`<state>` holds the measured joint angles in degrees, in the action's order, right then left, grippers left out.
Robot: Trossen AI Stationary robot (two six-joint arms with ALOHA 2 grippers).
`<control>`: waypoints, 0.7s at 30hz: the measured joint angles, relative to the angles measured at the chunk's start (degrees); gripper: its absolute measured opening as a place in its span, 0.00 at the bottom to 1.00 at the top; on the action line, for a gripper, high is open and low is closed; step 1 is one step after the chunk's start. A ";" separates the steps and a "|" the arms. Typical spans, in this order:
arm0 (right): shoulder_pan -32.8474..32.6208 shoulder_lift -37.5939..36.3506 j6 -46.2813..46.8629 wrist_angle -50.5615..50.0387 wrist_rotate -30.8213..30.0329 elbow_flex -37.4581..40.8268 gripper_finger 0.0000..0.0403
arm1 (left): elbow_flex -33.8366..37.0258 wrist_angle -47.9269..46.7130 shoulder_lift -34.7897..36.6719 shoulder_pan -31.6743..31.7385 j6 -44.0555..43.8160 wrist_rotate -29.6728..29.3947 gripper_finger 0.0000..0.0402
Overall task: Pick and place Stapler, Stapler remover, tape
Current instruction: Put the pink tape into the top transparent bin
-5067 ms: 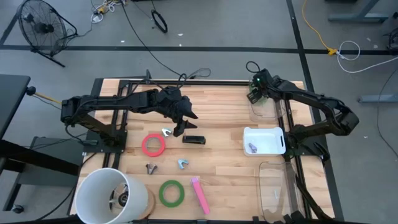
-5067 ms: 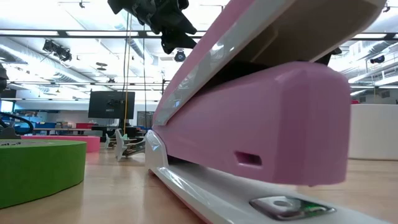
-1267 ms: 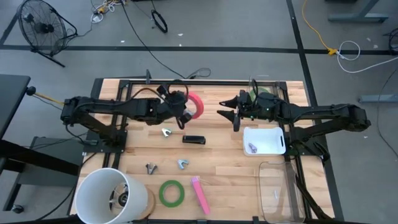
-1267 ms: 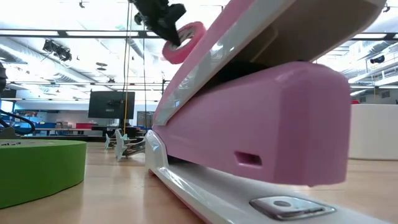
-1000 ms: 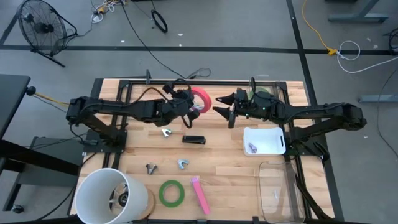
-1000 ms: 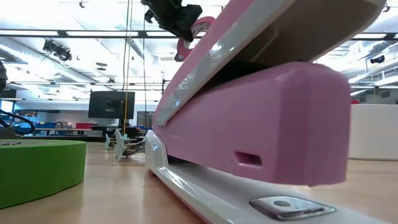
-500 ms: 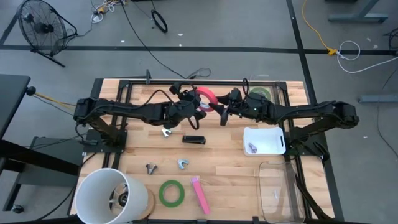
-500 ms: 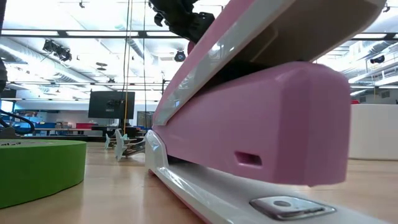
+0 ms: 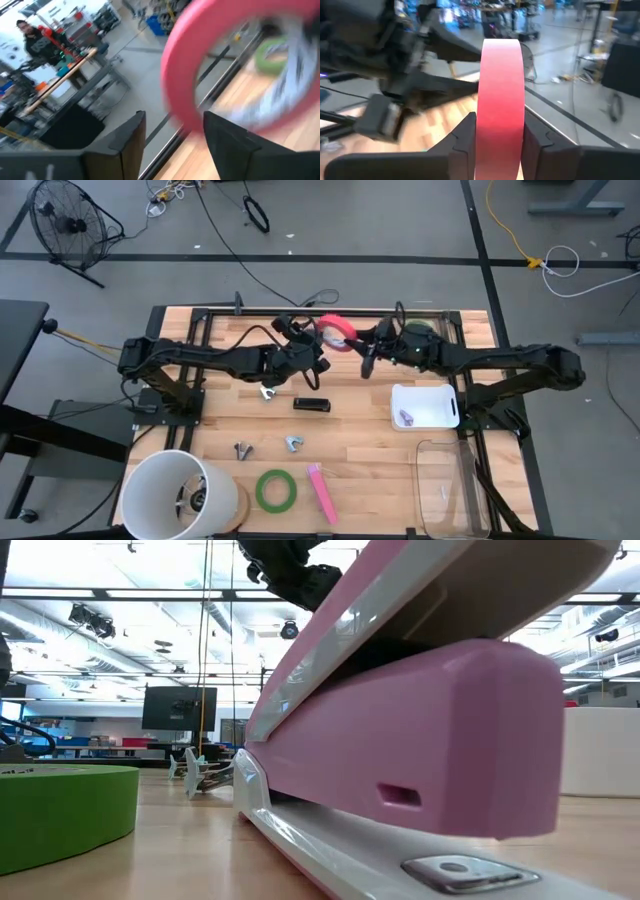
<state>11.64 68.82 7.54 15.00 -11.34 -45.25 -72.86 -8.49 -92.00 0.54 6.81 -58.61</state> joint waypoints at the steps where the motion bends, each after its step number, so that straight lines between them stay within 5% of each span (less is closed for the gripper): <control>1: 0.61 -1.55 -0.07 -2.62 -0.65 0.00 0.22 | 0.00 -1.54 0.06 -0.16 -0.17 -0.87 0.52; 13: 9.50 -21.65 3.23 -36.31 -7.30 0.01 0.22 | 0.02 -9.99 0.06 -1.19 -5.00 -4.49 0.48; 21: 14.77 -35.32 5.28 -32.61 -6.52 8.53 0.22 | 0.02 -10.39 0.06 -1.14 -5.10 -4.16 0.44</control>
<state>26.41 33.50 12.82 -17.61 -17.87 -36.72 -72.84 -18.88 -91.94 -0.60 1.71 -62.76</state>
